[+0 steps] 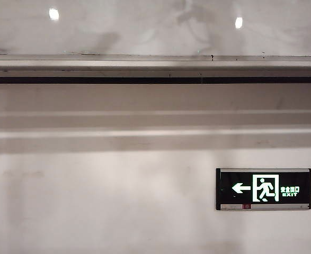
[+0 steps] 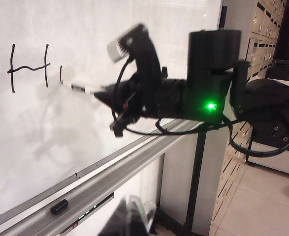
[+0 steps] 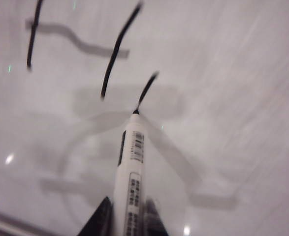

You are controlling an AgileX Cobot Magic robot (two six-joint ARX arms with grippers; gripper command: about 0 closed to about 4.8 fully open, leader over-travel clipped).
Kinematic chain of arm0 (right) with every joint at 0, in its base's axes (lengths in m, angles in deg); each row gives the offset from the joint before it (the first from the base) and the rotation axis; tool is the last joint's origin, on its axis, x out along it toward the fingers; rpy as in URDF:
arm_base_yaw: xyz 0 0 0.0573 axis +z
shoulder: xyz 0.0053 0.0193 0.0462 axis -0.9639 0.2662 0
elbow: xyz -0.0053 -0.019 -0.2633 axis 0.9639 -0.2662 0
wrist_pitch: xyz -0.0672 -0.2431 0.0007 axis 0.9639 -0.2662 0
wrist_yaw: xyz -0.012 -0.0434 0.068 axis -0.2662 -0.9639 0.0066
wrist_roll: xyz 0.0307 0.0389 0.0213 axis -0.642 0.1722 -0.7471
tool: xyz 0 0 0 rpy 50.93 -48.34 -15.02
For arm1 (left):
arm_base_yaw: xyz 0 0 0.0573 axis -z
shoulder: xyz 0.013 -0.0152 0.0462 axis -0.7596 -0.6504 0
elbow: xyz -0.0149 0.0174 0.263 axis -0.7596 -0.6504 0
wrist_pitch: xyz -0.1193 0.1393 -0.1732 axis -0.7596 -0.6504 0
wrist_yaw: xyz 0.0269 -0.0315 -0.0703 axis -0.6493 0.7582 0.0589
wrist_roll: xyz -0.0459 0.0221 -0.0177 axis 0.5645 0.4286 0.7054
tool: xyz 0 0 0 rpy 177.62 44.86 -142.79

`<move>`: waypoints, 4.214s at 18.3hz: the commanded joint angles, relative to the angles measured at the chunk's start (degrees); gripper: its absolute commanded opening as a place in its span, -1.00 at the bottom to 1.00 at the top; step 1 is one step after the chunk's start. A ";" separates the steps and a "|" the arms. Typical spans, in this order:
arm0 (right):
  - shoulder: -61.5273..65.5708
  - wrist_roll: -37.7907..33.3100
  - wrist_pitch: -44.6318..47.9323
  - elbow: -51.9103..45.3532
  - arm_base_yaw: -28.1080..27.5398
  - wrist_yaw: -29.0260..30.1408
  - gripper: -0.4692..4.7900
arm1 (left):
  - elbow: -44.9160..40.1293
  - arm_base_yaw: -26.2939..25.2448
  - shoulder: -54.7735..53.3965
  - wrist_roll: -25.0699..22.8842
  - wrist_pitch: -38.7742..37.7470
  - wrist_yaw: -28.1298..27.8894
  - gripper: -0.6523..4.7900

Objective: Take a marker from the whiteboard tray, write "Hi!" on the whiteboard, and then put the marker back vertically into the whiteboard tray.

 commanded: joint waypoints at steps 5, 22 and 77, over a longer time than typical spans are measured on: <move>-3.02 -0.07 5.49 0.28 0.13 0.96 -0.83 | 0.31 0.00 0.13 -0.04 0.79 -0.04 -0.78; 0.46 -0.02 9.81 0.24 -0.28 -0.22 -0.83 | 0.31 0.00 0.11 -0.07 0.83 -0.33 -0.78; -1.81 0.76 -2.29 0.35 -3.72 -0.61 -0.83 | 0.31 0.00 0.13 -0.42 0.79 -1.20 -0.78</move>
